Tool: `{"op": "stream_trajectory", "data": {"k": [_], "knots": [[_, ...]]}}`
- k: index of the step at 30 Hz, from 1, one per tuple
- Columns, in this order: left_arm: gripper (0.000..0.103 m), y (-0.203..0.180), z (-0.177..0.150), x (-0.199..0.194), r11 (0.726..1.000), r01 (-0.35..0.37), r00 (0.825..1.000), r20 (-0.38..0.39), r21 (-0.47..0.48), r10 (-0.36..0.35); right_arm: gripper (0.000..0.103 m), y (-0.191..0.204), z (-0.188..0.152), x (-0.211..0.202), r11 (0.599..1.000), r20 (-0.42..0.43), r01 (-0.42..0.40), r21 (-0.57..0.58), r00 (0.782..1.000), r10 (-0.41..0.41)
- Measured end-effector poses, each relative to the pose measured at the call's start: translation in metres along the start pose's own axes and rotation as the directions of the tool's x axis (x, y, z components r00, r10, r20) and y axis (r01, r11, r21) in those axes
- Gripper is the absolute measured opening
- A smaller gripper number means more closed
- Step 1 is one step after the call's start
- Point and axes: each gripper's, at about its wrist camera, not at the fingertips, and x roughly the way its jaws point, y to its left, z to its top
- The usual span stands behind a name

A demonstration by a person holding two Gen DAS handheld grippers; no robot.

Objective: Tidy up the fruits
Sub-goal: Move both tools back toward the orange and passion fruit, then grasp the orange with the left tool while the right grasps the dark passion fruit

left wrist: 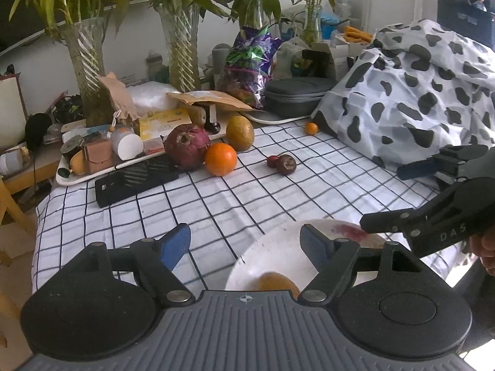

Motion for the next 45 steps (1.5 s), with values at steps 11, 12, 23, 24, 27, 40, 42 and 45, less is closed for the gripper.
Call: {"op": "stream_trajectory", "data": {"k": [11,12,23,24,27,40,42,45], "knots": [[0.077,0.008,0.020,0.044,0.998,-0.021,1.000,-0.002,0.065,0.022,0.103,-0.017,0.024,0.040,1.000,-0.019,0.019,-0.002,1.000,-0.019],[0.077,0.009,0.022,0.049,0.997,-0.026,1.000,-0.002,0.069,0.026,0.103,-0.018,0.026,0.043,1.000,-0.022,0.020,-0.004,1.000,-0.020],[0.076,0.007,0.040,0.103,0.971,-0.112,0.993,-0.006,0.210,0.115,0.103,-0.030,0.045,0.081,0.999,-0.056,0.026,-0.023,0.998,-0.027],[0.076,0.007,0.040,0.107,0.965,-0.123,0.992,-0.003,0.231,0.127,0.103,-0.031,0.046,0.084,0.999,-0.059,0.028,-0.023,0.998,-0.029],[0.076,0.006,0.042,0.122,0.943,-0.162,0.986,-0.001,0.289,0.170,0.103,-0.036,0.051,0.094,0.999,-0.069,0.032,-0.021,0.997,-0.033],[0.060,0.005,0.050,0.176,0.953,-0.124,0.987,-0.063,0.275,0.147,0.103,-0.052,0.062,0.130,0.998,-0.116,0.033,-0.048,0.993,-0.038],[0.060,0.013,0.054,0.180,0.980,-0.096,0.991,-0.078,0.177,0.111,0.103,-0.053,0.064,0.135,0.998,-0.119,0.032,-0.054,0.992,-0.038],[0.060,0.020,0.057,0.185,0.995,-0.074,0.995,-0.069,0.069,0.079,0.103,-0.055,0.066,0.142,0.998,-0.127,0.027,-0.048,0.991,-0.033]]}}
